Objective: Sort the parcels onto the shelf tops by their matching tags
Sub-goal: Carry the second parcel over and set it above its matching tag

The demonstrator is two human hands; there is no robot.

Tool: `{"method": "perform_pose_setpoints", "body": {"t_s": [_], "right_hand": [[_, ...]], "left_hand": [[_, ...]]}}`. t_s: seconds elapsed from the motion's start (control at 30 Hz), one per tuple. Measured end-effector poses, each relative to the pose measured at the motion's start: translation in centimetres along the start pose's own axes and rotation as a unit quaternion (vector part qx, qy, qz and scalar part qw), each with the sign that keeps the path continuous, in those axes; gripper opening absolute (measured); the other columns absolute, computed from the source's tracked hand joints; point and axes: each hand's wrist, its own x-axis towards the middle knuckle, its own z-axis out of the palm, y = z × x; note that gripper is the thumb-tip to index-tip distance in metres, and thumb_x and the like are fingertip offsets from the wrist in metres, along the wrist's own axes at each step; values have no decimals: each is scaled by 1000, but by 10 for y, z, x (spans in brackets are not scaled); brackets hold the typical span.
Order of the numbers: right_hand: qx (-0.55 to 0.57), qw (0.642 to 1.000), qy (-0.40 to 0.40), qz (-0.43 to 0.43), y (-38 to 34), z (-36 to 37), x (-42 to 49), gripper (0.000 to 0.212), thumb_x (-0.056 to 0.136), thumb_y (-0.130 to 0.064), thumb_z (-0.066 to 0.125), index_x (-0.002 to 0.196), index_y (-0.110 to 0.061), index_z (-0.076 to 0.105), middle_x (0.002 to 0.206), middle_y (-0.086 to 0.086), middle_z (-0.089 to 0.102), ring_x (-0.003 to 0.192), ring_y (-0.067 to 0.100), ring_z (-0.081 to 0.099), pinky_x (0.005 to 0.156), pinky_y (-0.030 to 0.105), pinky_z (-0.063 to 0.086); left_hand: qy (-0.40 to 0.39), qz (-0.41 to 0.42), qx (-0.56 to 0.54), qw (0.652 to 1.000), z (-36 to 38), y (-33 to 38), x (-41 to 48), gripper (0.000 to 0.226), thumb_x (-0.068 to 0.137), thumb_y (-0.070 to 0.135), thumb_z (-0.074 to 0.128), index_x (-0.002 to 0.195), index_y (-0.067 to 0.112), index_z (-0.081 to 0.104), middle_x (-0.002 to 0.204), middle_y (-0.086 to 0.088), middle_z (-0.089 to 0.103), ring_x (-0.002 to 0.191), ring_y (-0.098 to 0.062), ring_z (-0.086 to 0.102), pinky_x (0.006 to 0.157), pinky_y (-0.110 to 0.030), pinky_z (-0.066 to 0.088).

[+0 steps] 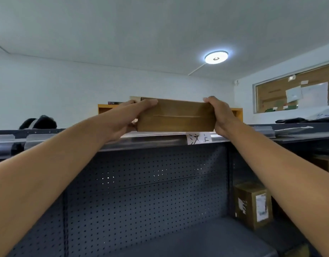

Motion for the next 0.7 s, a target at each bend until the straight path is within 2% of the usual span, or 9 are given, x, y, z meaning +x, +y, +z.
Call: {"method": "perform_pose_setpoints", "body": {"t_s": [0.07,0.17,0.27,0.3,0.37,0.43,0.5,0.6,0.7], "right_hand": [[-16,999,-31,-7,3,0,24,25,98,-42,63,102,-18,57,101,8,55,100,27,55,85,44,45],[-42,997,-42,-43,9,3,53,32,100,-42,64,102,-10,60,98,10,52,96,27,52,80,42,43],[-71,995,-61,-44,15,4,75,36,104,-43,60,102,-7,62,97,11,51,95,28,49,81,40,41],[-86,993,-70,-34,17,4,81,36,105,-44,58,96,-9,62,93,10,51,95,28,49,81,39,41],[-115,989,-96,-6,24,2,90,39,107,-46,54,91,-12,59,92,9,55,94,28,53,82,39,46],[-161,980,-120,15,32,0,97,44,107,-50,51,101,-7,61,103,12,58,99,29,57,94,44,50],[-197,972,-126,16,39,-2,101,52,107,-53,50,110,-2,61,113,14,58,107,30,57,105,48,48],[-209,971,-118,-19,44,-5,105,47,104,-55,54,88,-11,56,101,13,54,93,26,55,85,38,47],[-252,962,-91,-61,45,-6,103,51,101,-59,57,74,-18,46,82,9,43,77,23,46,70,34,41]], "left_hand": [[3,-9,-5,1000,-10,-6,17,57,88,52,77,133,19,67,125,-2,70,114,-19,68,93,-34,58],[36,-15,86,996,-21,-8,38,73,81,61,78,133,12,67,134,-5,68,118,-21,66,99,-37,58],[78,-19,147,986,-25,-13,60,66,91,54,74,124,-3,69,117,-12,68,94,-24,69,75,-29,67],[78,-19,180,980,-25,-16,66,68,91,55,73,121,-5,70,115,-17,69,91,-27,70,75,-31,67],[73,-26,241,968,-24,-24,76,68,91,59,71,115,-4,73,122,-24,72,101,-36,74,93,-44,64],[82,-26,292,953,-18,-30,81,65,94,61,65,106,-2,74,108,-23,72,97,-36,72,96,-45,59],[102,-19,325,940,-14,-33,87,62,97,60,62,98,-1,73,90,-15,67,80,-27,63,82,-39,51],[127,-16,346,930,-8,-33,91,54,98,56,63,80,5,66,80,-10,61,70,-22,54,72,-35,43],[134,-24,327,935,-4,-32,91,49,99,51,66,82,5,64,83,-10,61,69,-21,55,64,-32,44]]}}
